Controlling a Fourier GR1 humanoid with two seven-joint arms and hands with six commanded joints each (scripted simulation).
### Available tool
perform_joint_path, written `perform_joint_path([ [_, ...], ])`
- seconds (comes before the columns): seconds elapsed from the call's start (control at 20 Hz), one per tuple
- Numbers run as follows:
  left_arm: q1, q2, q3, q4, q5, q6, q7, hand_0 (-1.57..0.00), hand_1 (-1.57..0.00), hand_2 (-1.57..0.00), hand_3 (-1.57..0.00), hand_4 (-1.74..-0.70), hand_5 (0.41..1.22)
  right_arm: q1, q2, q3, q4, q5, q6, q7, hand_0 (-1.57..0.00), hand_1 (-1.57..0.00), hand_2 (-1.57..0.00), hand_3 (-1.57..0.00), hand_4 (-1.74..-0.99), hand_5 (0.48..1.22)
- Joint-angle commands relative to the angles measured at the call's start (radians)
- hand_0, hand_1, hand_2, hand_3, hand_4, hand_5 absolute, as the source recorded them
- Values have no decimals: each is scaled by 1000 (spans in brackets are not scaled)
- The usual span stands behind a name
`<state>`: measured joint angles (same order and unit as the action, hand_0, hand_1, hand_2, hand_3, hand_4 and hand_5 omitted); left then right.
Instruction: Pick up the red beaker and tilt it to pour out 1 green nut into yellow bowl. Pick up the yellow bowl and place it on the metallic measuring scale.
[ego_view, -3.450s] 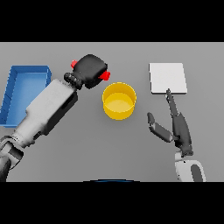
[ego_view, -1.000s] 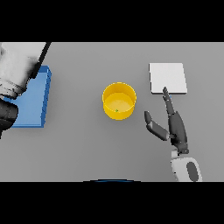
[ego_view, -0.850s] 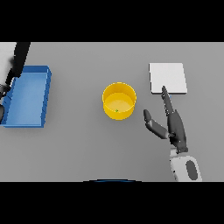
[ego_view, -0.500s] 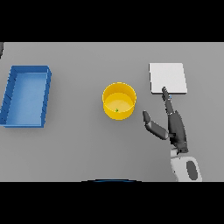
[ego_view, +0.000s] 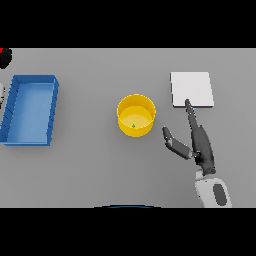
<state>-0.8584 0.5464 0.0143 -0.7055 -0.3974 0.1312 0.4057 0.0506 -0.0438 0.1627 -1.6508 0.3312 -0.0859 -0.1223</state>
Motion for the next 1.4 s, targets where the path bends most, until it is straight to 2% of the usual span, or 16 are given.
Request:
perform_joint_path([
  [0.0, 53, -7, 2, -69, 14, 12, 16, -1571, -1571, -1571, -1442, -1741, 1221, -7, -1, -2, 3, 7, -6, 9, 1, 1, 1, 1, -1020, 645],
  [0.1, 136, -23, 6, -164, 31, 33, 34, -1571, -1571, -1571, -1445, -1741, 1221, 15, -3, 0, 8, -2, 2, -25, 1, 1, 1, 1, -1020, 646],
  [0.3, 243, -61, 14, -301, 54, 70, 70, -1571, -1571, -1571, -1512, -1741, 1221, 19, 2, -1, 7, -20, 13, -38, 1, 1, 1, 1, -1004, 648],
  [0.45, 303, -84, 18, -370, 72, 78, 117, -1571, -1571, -1571, -1541, -1741, 1151, 25, 8, -1, 8, -24, 9, -62, 1, 1, 1, 1, -1012, 650],
  [0.5, 313, -86, 17, -386, 72, 76, 139, -1571, -1571, -1571, -1547, -1741, 1123, 23, 4, -6, 10, -24, 8, -57, 1, 1, 1, 1, -1010, 650],
  [0.6, 341, -88, 6, -413, 61, 79, 138, -1571, -1571, -1571, -1555, -1741, 1046, 28, 1, -3, 0, -14, 6, -47, 1, 1, 1, 1, -1013, 644],
  [0.7, 370, -79, -14, -441, 37, 69, 137, -1571, -1571, -1571, -1561, -1645, 941, 22, -4, -8, -11, -16, 4, -29, 1, 1, 1, 1, -1021, 636],
  [0.8, 397, -73, -25, -465, 27, 57, 158, -1571, -1571, -1563, -1536, -1401, 848, 29, 13, 11, -3, -1, -2, -40, 1, 1, 1, 1, -1017, 635],
  [0.85, 415, -68, -27, -486, 32, 46, 157, -1571, -1543, -1501, -1470, -1275, 810, 40, 10, 4, -14, -7, -3, -38, 1, 1, 1, 1, -1012, 634],
  [0.9, 417, -64, -24, -488, 42, 31, 151, -1496, -1378, -1351, -1310, -1161, 780, 43, 8, 2, -18, -16, 3, -50, 1, 1, 1, 1, -1009, 634],
  [0.95, 429, -58, -27, -510, 50, 15, 141, -1393, -1215, -1209, -1136, -1068, 749, 26, 5, -8, -12, -19, -2, -36, 1, 1, 1, 1, -1007, 635],
  [1.05, 435, -57, -30, -513, 52, 4, 160, -965, -796, -816, -768, -958, 696, 31, 4, -5, -3, -18, 2, -43, 1, 1, 1, 1, -1004, 635],
  [1.1, 440, -54, -39, -514, 55, -18, 151, -772, -637, -652, -614, -920, 677, 31, 4, -7, -2, -23, 3, -49, 1, 1, 1, 1, -1005, 634],
  [1.2, 439, -47, -60, -491, 37, -39, 149, -494, -407, -417, -393, -857, 657, 28, -1, -9, 1, -26, 7, -57, 1, 1, 1, 1, -1009, 639],
  [1.35, 433, -53, -76, -463, 27, -48, 118, -252, -208, -213, -201, -810, 657, 12, -2, -12, -3, -29, 7, -47, 1, 1, 1, 1, -1012, 639],
])
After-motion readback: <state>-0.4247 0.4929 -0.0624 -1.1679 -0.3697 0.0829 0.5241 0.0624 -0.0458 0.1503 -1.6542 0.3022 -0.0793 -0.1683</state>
